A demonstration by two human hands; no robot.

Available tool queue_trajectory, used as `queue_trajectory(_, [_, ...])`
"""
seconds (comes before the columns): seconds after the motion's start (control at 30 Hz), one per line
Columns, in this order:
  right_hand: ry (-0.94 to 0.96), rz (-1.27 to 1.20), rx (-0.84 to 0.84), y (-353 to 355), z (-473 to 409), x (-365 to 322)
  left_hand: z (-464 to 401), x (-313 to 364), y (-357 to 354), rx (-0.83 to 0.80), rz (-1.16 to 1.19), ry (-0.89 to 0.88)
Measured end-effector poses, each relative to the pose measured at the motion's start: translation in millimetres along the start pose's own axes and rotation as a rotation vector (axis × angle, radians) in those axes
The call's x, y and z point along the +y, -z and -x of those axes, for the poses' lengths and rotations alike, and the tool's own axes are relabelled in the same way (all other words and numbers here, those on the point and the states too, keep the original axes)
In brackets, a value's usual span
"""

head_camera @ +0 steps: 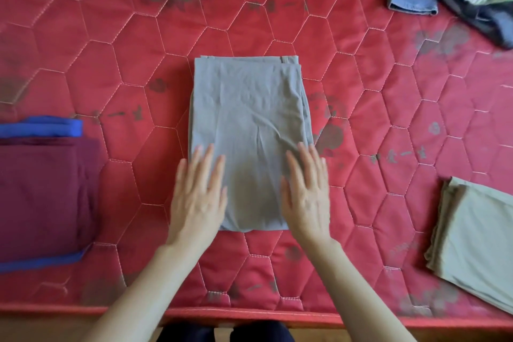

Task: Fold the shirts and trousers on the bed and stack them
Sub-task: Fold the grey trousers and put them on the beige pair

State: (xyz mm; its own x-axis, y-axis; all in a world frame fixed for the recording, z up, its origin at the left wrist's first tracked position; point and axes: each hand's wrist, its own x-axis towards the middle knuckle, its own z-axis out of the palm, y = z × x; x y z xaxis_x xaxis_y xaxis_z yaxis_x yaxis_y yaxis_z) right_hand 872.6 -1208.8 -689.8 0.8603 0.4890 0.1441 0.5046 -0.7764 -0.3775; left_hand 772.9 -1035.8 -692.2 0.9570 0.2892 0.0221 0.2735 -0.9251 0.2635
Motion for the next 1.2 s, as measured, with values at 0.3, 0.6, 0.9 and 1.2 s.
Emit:
queue_trajectory(0.3, [0.141,0.203,-0.305,-63.4,13.0,-2.0,14.8,2.8,-61.2,-0.192,-0.137,0.034])
queue_trajectory(0.6, [-0.230,0.289,-0.328,-20.9,35.6,67.5,47.3,-30.6,-43.8,-0.126,-0.135,0.190])
queue_trajectory(0.9, [0.252,0.194,-0.303,-57.7,55.9,-7.1,41.6,1.6,-66.9,-0.138,-0.182,-0.215])
queue_trajectory(1.2, [0.020,0.332,-0.295,-19.2,66.6,72.6,58.9,-41.7,-54.4,-0.172,-0.219,-0.246])
